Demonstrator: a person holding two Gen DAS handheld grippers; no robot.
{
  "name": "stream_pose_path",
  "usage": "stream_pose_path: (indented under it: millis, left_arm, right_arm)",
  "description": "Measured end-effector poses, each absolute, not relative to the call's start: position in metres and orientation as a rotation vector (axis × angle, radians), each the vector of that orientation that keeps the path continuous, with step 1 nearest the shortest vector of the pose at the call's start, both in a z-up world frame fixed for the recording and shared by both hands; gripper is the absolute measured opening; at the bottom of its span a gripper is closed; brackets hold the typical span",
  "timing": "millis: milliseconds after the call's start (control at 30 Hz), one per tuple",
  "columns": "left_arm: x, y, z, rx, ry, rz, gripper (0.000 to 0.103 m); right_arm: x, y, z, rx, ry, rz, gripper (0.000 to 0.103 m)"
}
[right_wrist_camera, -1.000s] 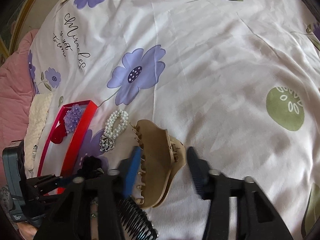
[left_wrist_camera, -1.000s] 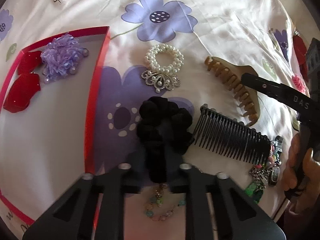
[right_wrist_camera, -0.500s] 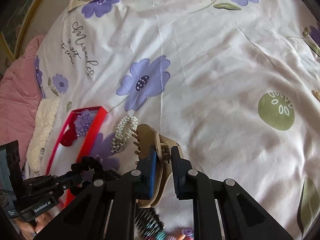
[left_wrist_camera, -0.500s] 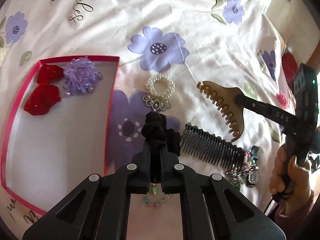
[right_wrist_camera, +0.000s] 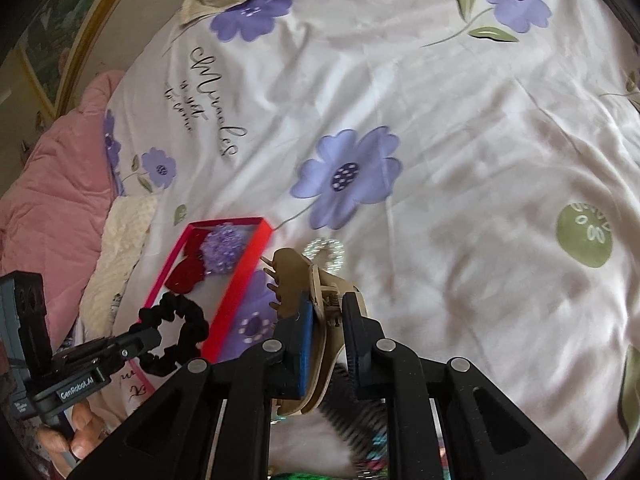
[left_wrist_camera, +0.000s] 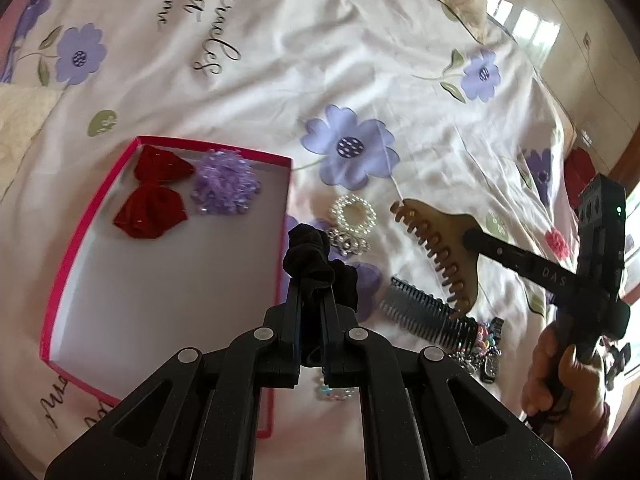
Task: Organize jewelry
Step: 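Lower the scrunchie and claw clip into the red box and release both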
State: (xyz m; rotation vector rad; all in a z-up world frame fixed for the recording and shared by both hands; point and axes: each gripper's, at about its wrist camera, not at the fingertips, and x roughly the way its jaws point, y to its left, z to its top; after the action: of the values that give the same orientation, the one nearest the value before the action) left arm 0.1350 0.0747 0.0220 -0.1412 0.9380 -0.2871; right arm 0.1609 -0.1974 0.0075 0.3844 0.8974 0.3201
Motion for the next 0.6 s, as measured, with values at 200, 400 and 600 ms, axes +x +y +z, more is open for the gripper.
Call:
stream_pose_path:
  millis: [200, 400, 600]
  left_arm:
    - [0.132, 0.1, 0.025, -0.172, 0.919, -0.243, 0.006]
    - [0.135, 0.126, 0.025, -0.208, 0.908, -0.197, 0.006]
    - [0.14, 0.15, 0.024, -0.241, 0.895, -0.162, 0.006]
  right_arm:
    - [0.163, -0.171, 0.009, 0.376, 0.906, 0.373, 0.014]
    - [0.169, -0.143, 0.008, 0.373, 0.917, 0.421, 0.014]
    - [0.178, -0.115, 0.013, 0.365, 0.913, 0.459, 0.014]
